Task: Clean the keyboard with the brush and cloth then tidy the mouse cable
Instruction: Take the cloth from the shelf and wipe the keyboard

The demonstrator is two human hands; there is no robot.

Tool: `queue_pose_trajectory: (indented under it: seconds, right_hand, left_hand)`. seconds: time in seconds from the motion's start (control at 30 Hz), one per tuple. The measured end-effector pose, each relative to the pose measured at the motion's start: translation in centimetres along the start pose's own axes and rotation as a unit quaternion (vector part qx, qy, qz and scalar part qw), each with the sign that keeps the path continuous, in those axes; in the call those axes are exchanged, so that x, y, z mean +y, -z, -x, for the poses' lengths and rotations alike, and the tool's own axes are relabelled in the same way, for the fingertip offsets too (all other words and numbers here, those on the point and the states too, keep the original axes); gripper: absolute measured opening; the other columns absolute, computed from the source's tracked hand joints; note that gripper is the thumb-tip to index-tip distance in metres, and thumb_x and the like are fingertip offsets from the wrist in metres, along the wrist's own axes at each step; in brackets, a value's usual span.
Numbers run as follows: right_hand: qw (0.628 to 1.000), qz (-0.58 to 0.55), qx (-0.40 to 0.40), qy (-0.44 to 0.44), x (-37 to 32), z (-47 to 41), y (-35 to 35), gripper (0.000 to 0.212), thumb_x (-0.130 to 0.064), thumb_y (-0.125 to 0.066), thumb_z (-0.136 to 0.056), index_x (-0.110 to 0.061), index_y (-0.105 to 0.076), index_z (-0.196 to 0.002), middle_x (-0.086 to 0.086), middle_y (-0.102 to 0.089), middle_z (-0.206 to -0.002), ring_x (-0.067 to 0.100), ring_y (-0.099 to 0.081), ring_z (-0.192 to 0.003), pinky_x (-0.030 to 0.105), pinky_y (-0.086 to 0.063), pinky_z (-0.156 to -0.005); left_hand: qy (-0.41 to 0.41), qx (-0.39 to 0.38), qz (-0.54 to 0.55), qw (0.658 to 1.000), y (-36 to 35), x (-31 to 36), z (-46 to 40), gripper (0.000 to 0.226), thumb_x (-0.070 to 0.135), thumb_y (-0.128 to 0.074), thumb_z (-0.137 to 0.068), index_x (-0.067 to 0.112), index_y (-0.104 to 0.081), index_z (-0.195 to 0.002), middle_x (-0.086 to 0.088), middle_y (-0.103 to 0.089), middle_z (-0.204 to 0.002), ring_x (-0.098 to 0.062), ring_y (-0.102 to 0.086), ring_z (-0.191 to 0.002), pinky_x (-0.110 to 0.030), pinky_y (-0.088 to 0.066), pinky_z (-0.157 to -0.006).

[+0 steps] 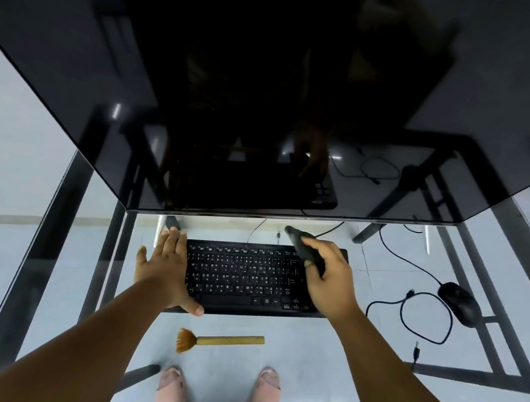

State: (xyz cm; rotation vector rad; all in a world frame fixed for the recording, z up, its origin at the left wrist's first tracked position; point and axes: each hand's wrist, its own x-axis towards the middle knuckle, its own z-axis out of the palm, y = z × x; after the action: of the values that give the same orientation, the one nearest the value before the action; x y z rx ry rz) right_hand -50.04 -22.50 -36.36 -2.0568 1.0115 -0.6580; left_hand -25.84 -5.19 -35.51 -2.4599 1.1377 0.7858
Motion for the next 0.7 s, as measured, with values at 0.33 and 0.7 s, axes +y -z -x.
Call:
queue_pose_trajectory:
  seconds: [0.33,0.7]
  right_hand:
    - [0.995,0.049,-0.088,-0.018,0.0,1.2,-1.8,0.034,-0.014,-0.065,-0.086,-0.019,-0.065,-0.12,-0.007,-0.05,-0.128,0.01,-0.05,-0.118,0.027,-0.041,-0.104]
    - [0.975,0.094,-0.171,-0.105,-1.4,-0.4,0.2,0.057,-0.012,-0.067,-0.079,-0.034,-0.055,-0.13,-0.012,-0.035,-0.13,0.008,-0.051,-0.112,0.023,-0.044,-0.101]
  left_hand:
    - [-0.008,0.021,0.034,0.999,-0.7,-0.7,0.1,0.16,0.076,-0.078,-0.042,0.017,0.024,-0.15,0.0,0.027,-0.159,-0.018,0.022,-0.146,-0.052,0.003,-0.118]
    - [-0.024,0.041,0.064,0.997,-1.1,-1.2,0.1,0.159,0.077,-0.078,-0.041,0.02,0.023,-0.151,0.002,0.026,-0.159,-0.016,0.022,-0.146,-0.052,0.002,-0.118]
